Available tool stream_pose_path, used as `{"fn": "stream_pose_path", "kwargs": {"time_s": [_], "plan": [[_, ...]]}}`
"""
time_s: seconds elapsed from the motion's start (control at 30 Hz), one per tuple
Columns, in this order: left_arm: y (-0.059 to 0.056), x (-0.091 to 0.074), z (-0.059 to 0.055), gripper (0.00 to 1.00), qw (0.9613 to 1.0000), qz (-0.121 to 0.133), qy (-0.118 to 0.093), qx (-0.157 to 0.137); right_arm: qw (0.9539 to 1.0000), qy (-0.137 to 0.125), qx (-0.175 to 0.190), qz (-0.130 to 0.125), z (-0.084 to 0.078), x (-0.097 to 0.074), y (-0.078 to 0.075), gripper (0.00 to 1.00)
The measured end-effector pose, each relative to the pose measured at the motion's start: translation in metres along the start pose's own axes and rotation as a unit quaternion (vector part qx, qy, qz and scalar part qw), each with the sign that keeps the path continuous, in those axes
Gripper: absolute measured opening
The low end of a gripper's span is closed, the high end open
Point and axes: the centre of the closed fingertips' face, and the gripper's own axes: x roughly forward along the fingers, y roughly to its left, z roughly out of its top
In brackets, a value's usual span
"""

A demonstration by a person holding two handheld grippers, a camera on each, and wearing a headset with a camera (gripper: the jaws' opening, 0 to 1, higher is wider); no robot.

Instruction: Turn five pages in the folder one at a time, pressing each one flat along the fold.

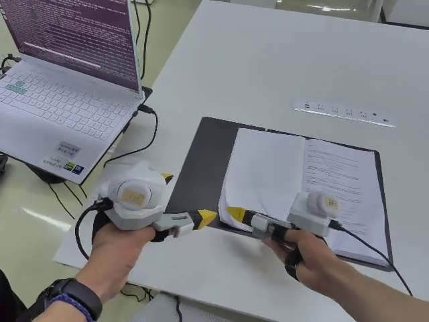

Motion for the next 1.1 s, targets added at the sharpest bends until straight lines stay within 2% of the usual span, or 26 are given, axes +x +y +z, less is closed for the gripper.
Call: {"fn": "stream_pose_path", "kwargs": {"time_s": [0.2,0.3,0.37,0.57,0.67,0.83,0.97,1.07,1.1], "plan": [[-0.006,0.005,-0.006,0.71,0.9998,-0.013,0.009,0.008,0.9994,-0.008,-0.031,0.016,0.003,-0.025,0.011,0.45],[-0.006,0.009,-0.007,0.68,0.9998,-0.016,0.010,0.004,0.9989,-0.017,-0.042,0.014,0.007,-0.039,0.013,0.46],[-0.004,0.013,-0.007,0.58,0.9998,-0.016,0.007,-0.003,0.9985,-0.025,-0.048,0.009,0.010,-0.048,0.011,0.46],[-0.005,0.031,-0.015,0.54,0.9995,-0.021,0.018,-0.017,0.9979,-0.040,-0.051,0.000,0.015,-0.072,0.010,0.46],[-0.008,0.039,-0.016,0.46,0.9993,-0.025,0.019,-0.021,0.9973,-0.051,-0.052,-0.009,0.019,-0.083,0.009,0.46],[-0.018,0.055,-0.013,0.34,0.9986,-0.038,0.015,-0.032,0.9964,-0.062,-0.053,-0.023,0.021,-0.098,0.004,0.45],[-0.036,0.066,-0.006,0.26,0.9976,-0.058,0.009,-0.038,0.9959,-0.068,-0.050,-0.034,0.020,-0.108,0.000,0.45],[-0.048,0.076,-0.005,0.18,0.9967,-0.073,0.011,-0.034,0.9956,-0.072,-0.044,-0.040,0.018,-0.114,-0.004,0.44],[-0.047,0.081,-0.006,0.16,0.9963,-0.078,0.014,-0.034,0.9956,-0.073,-0.041,-0.043,0.016,-0.115,-0.005,0.44]]}}
